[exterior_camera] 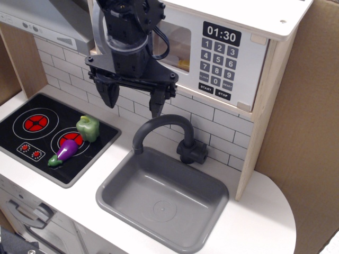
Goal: Open microwave
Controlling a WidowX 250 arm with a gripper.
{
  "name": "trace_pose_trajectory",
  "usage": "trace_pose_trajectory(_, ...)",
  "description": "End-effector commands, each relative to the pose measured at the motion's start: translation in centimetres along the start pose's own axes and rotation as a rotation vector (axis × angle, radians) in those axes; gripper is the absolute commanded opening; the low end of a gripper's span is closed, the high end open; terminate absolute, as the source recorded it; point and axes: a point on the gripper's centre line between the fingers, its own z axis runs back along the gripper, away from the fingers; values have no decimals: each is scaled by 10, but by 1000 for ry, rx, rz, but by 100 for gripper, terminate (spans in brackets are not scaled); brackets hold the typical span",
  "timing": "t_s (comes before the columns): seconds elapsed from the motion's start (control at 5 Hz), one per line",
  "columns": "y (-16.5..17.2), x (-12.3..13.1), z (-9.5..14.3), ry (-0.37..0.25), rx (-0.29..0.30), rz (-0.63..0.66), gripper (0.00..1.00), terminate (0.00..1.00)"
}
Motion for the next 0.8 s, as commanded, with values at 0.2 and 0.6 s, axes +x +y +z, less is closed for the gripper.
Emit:
trace_pose_trajectory(0.2,37,31,3,-21,-26,-9,100,0)
trace_pose_trajectory(0.6,99,96,6,33,-78,-58,100,0)
